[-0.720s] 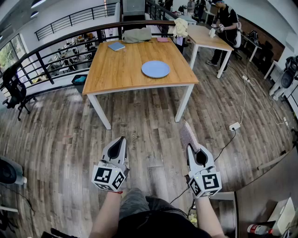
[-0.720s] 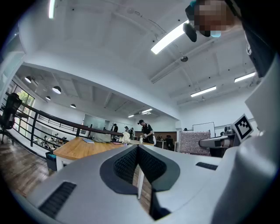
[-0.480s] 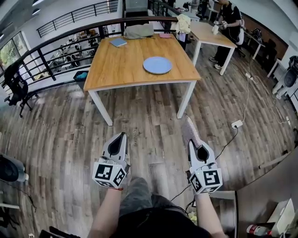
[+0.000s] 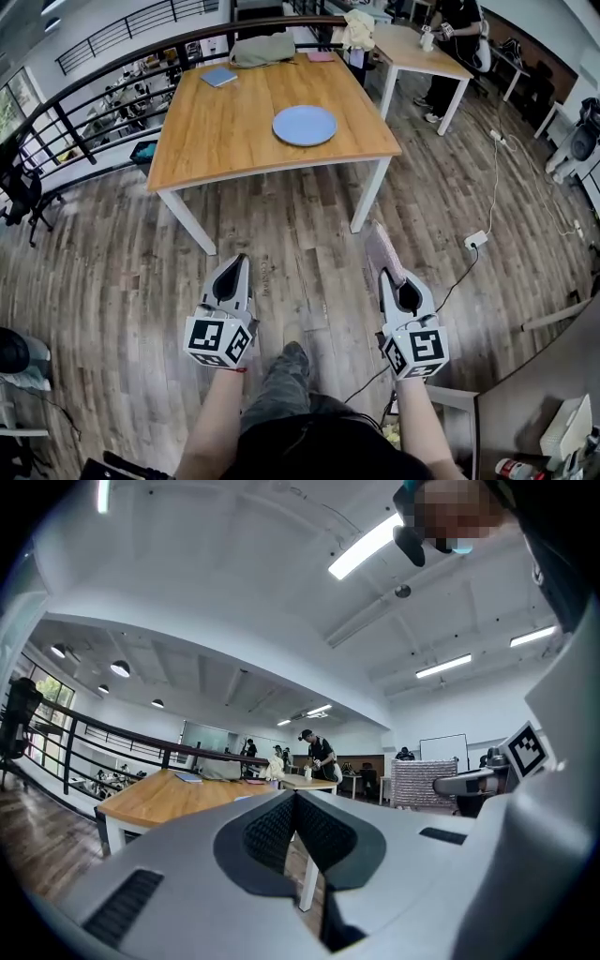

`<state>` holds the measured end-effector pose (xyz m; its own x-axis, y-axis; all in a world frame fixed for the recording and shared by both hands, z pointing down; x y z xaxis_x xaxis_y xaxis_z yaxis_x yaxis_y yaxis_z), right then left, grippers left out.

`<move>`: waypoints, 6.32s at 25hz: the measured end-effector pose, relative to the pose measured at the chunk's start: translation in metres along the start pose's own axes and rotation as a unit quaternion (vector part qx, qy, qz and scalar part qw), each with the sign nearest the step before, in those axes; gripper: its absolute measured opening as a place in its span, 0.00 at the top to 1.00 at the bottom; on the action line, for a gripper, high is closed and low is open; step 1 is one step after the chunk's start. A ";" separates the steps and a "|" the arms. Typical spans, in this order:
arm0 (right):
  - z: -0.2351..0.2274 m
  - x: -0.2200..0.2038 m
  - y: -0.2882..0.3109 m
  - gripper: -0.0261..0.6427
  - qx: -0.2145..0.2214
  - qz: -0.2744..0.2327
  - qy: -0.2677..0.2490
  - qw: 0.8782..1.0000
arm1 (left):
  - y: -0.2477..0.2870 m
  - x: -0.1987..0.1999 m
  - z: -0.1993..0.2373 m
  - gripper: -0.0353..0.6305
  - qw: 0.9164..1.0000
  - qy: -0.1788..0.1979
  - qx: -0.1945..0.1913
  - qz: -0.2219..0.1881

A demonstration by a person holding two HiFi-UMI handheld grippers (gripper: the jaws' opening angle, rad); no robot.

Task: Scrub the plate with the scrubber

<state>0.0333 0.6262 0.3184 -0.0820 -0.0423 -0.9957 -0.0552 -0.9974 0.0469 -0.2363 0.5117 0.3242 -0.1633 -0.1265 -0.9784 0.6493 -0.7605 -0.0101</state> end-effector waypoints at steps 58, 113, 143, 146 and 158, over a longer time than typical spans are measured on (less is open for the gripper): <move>-0.118 -0.077 0.520 0.84 0.245 0.124 0.009 0.961 | 0.445 -0.048 0.161 0.95 0.991 -0.054 0.006 0.122; -0.104 -0.148 0.672 0.52 0.337 0.364 -0.135 0.857 | 0.543 -0.137 0.250 0.87 0.923 -0.138 0.058 0.356; -0.080 -0.155 0.678 0.85 0.419 0.382 -0.294 0.770 | 0.548 -0.135 0.253 0.89 0.922 -0.137 0.067 0.356; -0.087 -0.156 0.673 0.86 0.411 0.392 -0.293 0.769 | 0.548 -0.135 0.253 0.89 0.922 -0.138 0.070 0.355; -0.106 -0.160 0.623 0.86 0.429 0.442 -0.260 0.744 | 0.548 -0.135 0.253 0.89 0.923 -0.143 0.071 0.349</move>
<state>0.1171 0.0054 0.4989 -0.8248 -0.4088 -0.3907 -0.3471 -0.1794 0.9205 -0.0462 -0.0492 0.5030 0.0551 -0.7653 -0.6413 0.5696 -0.5034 0.6497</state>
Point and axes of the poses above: the fingertips, and each gripper's own axes: y forward along the fingers, z to its left, x out of its top, the point moved 3 cm from there along -y, backward along the fingers, and after that the axes turned 5 degrees about -y, right-handed, at the moved point
